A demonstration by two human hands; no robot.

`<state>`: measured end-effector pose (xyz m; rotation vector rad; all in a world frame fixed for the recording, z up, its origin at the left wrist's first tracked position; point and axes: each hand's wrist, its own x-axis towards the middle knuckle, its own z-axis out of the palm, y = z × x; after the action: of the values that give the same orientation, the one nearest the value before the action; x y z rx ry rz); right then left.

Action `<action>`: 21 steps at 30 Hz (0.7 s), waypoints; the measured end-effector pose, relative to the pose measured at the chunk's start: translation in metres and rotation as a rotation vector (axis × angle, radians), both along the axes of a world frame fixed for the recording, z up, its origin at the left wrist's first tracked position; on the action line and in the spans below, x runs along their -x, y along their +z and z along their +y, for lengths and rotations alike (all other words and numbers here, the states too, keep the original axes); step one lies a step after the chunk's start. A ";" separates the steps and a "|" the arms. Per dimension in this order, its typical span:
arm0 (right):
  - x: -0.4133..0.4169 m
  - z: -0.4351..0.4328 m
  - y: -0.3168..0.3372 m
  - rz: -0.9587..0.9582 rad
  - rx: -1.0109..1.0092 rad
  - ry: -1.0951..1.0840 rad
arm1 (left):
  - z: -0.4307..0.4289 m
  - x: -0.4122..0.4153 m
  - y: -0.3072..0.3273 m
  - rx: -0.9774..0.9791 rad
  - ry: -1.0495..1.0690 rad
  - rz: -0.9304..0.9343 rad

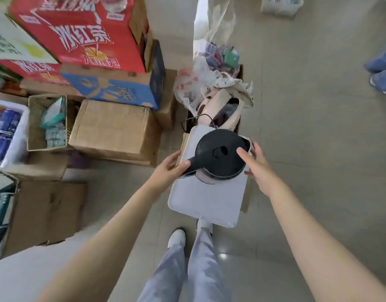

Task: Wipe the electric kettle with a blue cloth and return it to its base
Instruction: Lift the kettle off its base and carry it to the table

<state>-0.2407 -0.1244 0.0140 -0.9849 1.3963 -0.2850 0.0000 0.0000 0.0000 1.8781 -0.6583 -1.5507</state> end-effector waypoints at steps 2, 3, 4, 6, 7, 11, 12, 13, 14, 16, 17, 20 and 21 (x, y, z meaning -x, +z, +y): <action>-0.003 -0.002 -0.007 -0.049 -0.036 0.016 | -0.002 0.007 -0.006 -0.009 -0.024 -0.045; -0.002 0.000 -0.010 -0.065 -0.060 0.031 | 0.000 0.011 -0.008 -0.008 -0.023 -0.074; -0.001 0.001 -0.014 -0.094 -0.076 0.028 | 0.002 0.014 -0.011 0.000 0.000 -0.085; 0.001 0.003 -0.018 -0.126 -0.073 0.030 | 0.002 0.018 -0.011 0.014 0.016 -0.129; 0.002 0.002 -0.020 -0.135 -0.069 0.037 | 0.001 0.019 -0.012 0.017 0.014 -0.147; 0.001 -0.003 -0.023 -0.161 -0.059 0.032 | -0.004 0.021 -0.014 0.039 0.026 -0.167; 0.001 -0.003 -0.023 -0.161 -0.048 0.026 | -0.005 0.021 -0.015 0.048 0.022 -0.175; 0.001 -0.004 -0.023 -0.159 -0.039 0.023 | -0.006 0.021 -0.013 0.054 0.022 -0.179; 0.001 -0.005 -0.022 -0.152 -0.030 0.019 | -0.007 0.022 -0.011 0.055 0.021 -0.181; 0.001 -0.006 -0.017 -0.147 -0.021 0.022 | -0.008 0.021 -0.007 0.066 0.025 -0.185; 0.002 -0.006 -0.012 -0.143 -0.016 0.024 | -0.009 0.021 -0.003 0.072 0.025 -0.190; 0.004 -0.004 0.012 -0.155 0.004 0.033 | -0.007 0.022 0.021 0.104 0.038 -0.194; 0.004 -0.002 0.024 -0.160 0.010 0.040 | -0.005 0.022 0.033 0.111 0.052 -0.189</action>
<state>-0.2450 -0.1264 0.0375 -0.9757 1.2297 -0.3335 -0.0221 -0.0048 0.0330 1.9566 -0.7567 -1.2883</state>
